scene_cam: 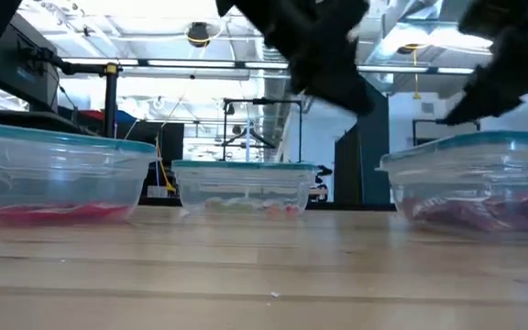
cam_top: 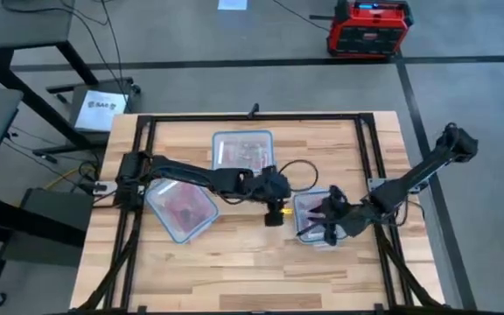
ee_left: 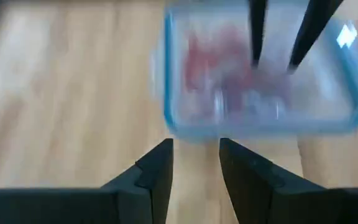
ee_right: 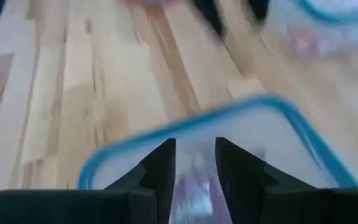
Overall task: Sort candy
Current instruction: Close the middle right transparent bin
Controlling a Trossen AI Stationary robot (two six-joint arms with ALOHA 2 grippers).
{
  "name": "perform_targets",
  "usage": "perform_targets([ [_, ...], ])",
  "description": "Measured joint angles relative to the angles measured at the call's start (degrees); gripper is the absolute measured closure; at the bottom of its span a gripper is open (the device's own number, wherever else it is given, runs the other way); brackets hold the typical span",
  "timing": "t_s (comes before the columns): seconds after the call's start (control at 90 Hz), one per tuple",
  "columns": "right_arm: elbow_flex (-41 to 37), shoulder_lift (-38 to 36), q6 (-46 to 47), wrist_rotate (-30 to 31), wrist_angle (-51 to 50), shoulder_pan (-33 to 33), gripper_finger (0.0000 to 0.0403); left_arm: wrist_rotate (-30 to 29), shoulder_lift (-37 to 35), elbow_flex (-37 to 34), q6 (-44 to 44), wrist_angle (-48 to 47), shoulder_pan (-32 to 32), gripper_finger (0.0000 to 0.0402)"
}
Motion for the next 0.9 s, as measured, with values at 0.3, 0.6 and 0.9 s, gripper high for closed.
perform_targets([
  [0.3, -1.6, 7.9, 20.3, 2.8, -1.8, 9.4, 0.0302, 13.9, 8.3, -0.1, -2.6, 15.7, 4.8, 0.0283],
  [0.6, -1.8, 6.8, 7.9, 0.4, -6.4, 7.1, 0.0302, 13.8, 9.0, -0.1, -14.2, 2.6, 1.3, 0.0283],
  [0.9, -2.3, -2.1, -1.6, 5.6, -6.7, -2.4, 0.0302, 12.9, 9.1, 1.1, -15.9, 8.4, -4.7, 0.0283],
])
